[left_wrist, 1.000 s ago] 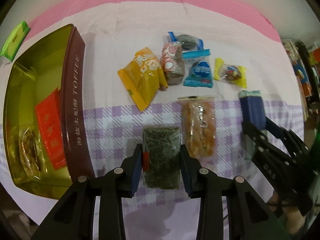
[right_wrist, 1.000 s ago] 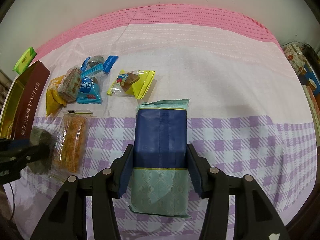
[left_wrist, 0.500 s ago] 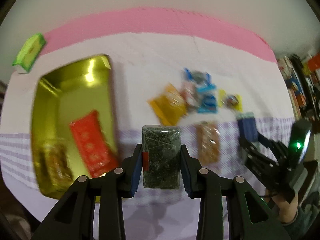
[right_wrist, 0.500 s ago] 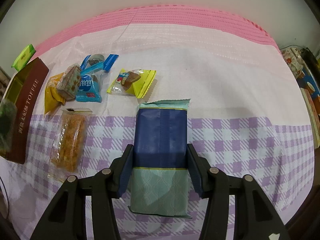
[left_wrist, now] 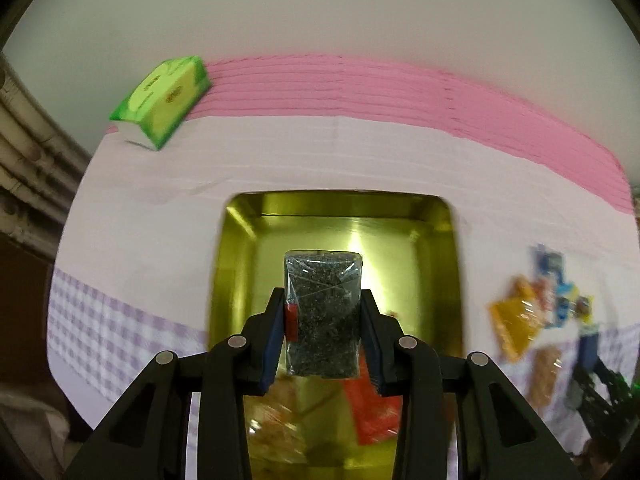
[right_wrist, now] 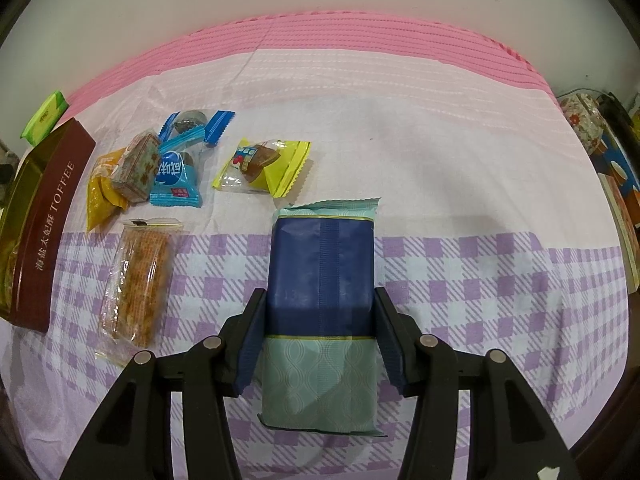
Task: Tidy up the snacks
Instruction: 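Carry the seaweed-snack bag into the gold tin and release with the left gripper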
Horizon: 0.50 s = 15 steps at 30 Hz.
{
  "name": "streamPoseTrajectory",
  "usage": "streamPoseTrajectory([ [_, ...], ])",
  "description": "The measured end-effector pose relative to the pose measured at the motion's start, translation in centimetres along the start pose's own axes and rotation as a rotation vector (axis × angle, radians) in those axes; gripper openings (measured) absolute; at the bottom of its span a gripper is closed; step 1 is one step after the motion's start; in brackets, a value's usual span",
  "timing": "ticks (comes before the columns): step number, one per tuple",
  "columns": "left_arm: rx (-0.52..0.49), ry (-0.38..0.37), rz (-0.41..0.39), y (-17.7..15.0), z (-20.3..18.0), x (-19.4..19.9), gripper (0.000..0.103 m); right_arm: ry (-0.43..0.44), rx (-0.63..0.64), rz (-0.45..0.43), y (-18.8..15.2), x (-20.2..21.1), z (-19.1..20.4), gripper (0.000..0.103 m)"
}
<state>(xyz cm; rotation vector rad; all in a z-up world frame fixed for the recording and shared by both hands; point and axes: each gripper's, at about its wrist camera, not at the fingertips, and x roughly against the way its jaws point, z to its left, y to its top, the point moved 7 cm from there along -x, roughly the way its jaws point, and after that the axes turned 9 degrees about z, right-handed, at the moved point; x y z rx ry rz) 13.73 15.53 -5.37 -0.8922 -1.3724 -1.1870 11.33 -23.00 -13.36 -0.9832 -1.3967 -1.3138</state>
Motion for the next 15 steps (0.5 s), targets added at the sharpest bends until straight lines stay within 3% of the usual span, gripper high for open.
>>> streamPoseTrajectory([
  [15,0.006,0.048,0.082,1.5,2.6,-5.9,0.036,0.001,-0.003,-0.004,0.0,0.1,0.0,0.05],
])
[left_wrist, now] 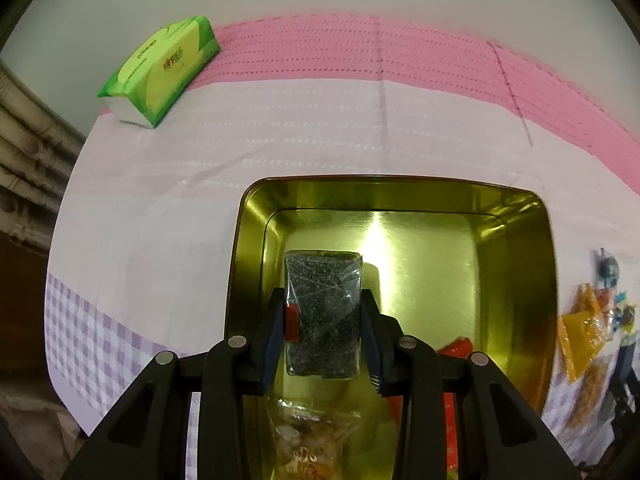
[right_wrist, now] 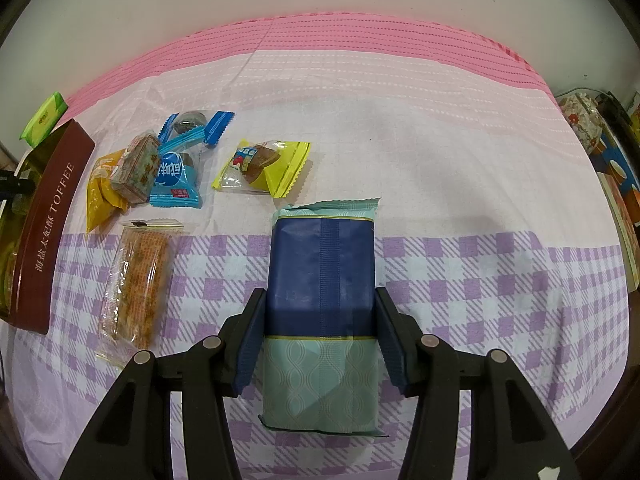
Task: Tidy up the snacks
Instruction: 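Carry the seaweed-snack bag into the gold tin and release with the left gripper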
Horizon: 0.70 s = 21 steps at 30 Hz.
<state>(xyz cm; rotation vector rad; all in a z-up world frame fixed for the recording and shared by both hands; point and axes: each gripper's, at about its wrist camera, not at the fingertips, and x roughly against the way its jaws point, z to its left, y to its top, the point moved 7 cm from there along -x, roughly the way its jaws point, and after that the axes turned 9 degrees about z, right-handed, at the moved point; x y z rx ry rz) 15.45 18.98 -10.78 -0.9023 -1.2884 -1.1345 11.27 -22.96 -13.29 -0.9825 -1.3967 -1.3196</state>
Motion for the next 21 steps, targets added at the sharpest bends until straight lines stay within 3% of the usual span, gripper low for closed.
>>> streamPoseTrajectory([
  [21,-0.02,0.03,-0.024,-0.1,0.6,-0.4,0.037,0.0,0.008,0.02,0.0,-0.1,0.1,0.051],
])
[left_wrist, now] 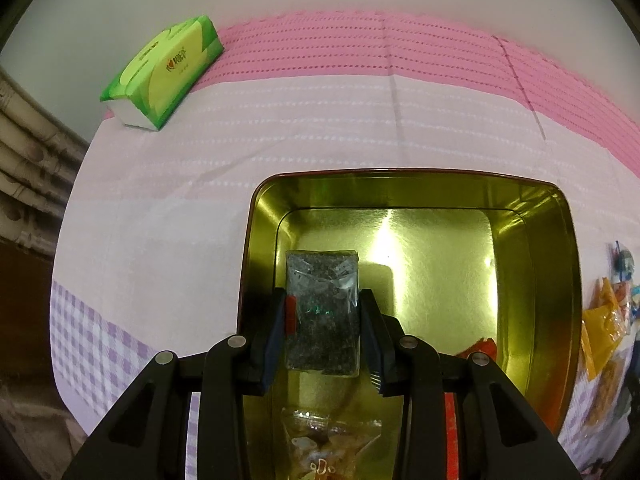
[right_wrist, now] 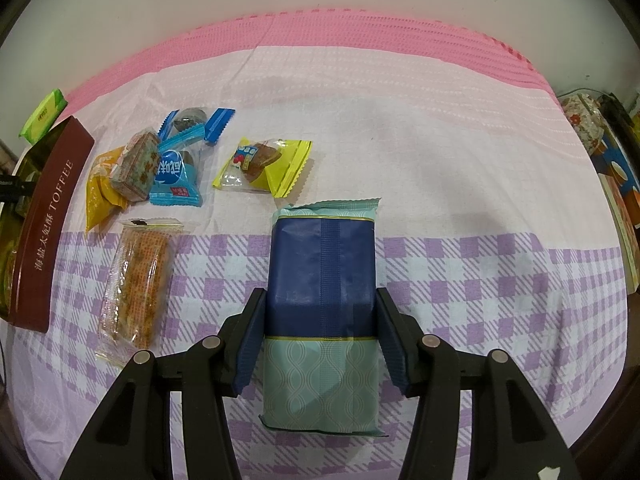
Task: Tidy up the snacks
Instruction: 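Carry the seaweed-snack bag into the gold tin and release with the left gripper, then carry the navy-and-mint bar into the gold tin and release with the right gripper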
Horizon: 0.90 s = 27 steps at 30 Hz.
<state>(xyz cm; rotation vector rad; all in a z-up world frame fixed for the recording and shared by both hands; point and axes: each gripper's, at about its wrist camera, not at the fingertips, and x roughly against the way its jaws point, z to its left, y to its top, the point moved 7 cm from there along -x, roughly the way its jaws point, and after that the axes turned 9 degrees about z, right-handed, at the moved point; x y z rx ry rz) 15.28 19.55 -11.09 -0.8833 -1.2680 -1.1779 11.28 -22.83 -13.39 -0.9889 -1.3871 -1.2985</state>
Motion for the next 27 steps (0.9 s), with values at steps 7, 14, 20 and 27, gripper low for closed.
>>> streamPoseTrajectory([
  [7,-0.025,-0.025,-0.045,-1.1,-0.2,1.9,0.038,0.001,0.004,0.032,0.5,-0.2,-0.2,0.051],
  [14,-0.01,-0.066,-0.108,-3.2,0.1,4.2,0.041,-0.004,0.009,0.059,0.8,-0.3,-0.2,0.051],
  [20,0.038,-0.069,-0.155,-5.2,1.3,5.4,0.051,-0.009,0.0,0.071,1.2,-0.4,0.2,0.046],
  [27,0.107,-0.042,-0.202,-7.8,4.0,6.4,0.058,-0.018,-0.032,0.083,1.2,-0.3,0.3,0.046],
])
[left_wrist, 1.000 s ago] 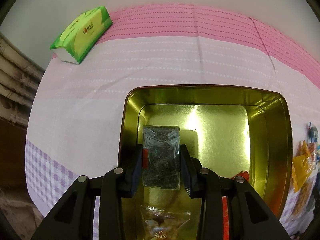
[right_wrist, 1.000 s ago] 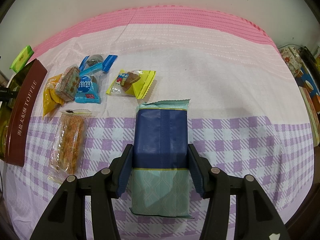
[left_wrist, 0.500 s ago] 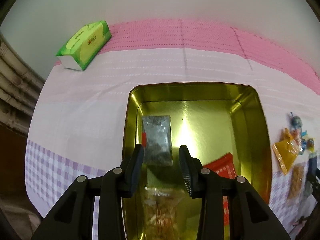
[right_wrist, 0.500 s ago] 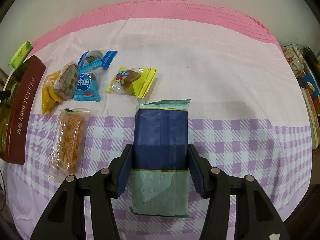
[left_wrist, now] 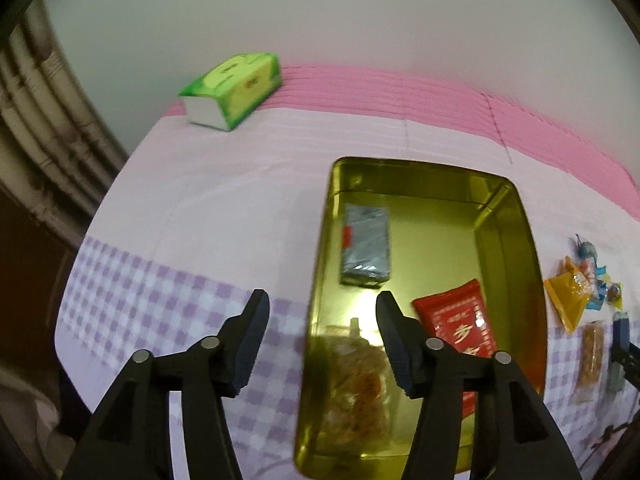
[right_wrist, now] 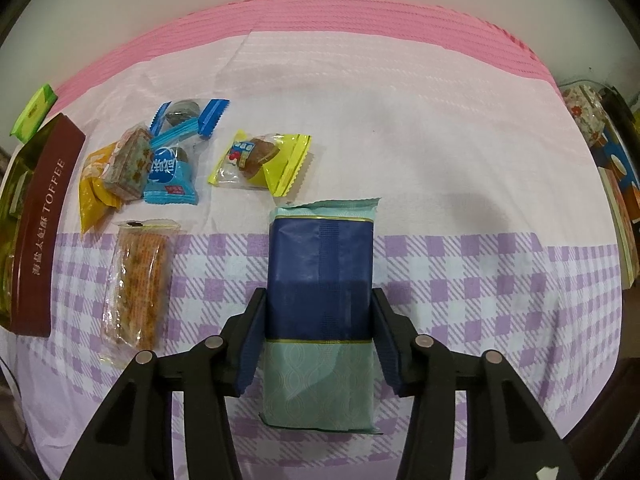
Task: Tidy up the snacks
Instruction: 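Carry the navy-and-mint bar into the gold tin and release with the right gripper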
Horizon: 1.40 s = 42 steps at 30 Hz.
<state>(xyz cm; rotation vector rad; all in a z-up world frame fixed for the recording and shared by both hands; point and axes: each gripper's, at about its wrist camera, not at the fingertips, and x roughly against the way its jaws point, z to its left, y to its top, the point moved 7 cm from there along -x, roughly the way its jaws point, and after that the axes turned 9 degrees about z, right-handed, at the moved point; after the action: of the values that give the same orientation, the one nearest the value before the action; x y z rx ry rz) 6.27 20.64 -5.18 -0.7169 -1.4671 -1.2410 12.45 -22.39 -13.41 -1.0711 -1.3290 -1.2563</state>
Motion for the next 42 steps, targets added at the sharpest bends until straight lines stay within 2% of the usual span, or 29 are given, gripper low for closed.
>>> streamPoseTrajectory([
  [10,0.062,0.001,-0.023,-2.7,3.1,0.8,0.064,-0.025,-0.019,-0.036,-0.3,2.5,0.8,0.046],
  [12,0.074,-0.014,-0.029,-2.7,3.4,0.9,0.07,-0.031,-0.013,-0.059,-0.1,3.5,1.6,0.046],
  [16,0.099,-0.021,-0.025,-2.5,4.3,0.7,0.071,-0.016,0.032,-0.105,0.7,5.9,4.5,0.046],
  [24,0.178,0.017,-0.029,-2.9,6.6,0.9,0.074,0.106,0.18,-0.16,2.7,8.8,15.3,0.046],
  [31,0.224,0.032,-0.013,-4.7,8.4,1.0,0.076,0.188,0.314,-0.158,2.4,9.3,24.8,0.046],
  [38,0.269,0.063,-0.02,-5.2,10.0,1.1,0.076,0.22,0.392,-0.114,0.8,7.0,31.1,0.046],
  [42,0.279,0.076,-0.024,-5.1,10.4,1.1,0.076,0.226,0.411,-0.082,0.4,5.7,33.4,0.046],
])
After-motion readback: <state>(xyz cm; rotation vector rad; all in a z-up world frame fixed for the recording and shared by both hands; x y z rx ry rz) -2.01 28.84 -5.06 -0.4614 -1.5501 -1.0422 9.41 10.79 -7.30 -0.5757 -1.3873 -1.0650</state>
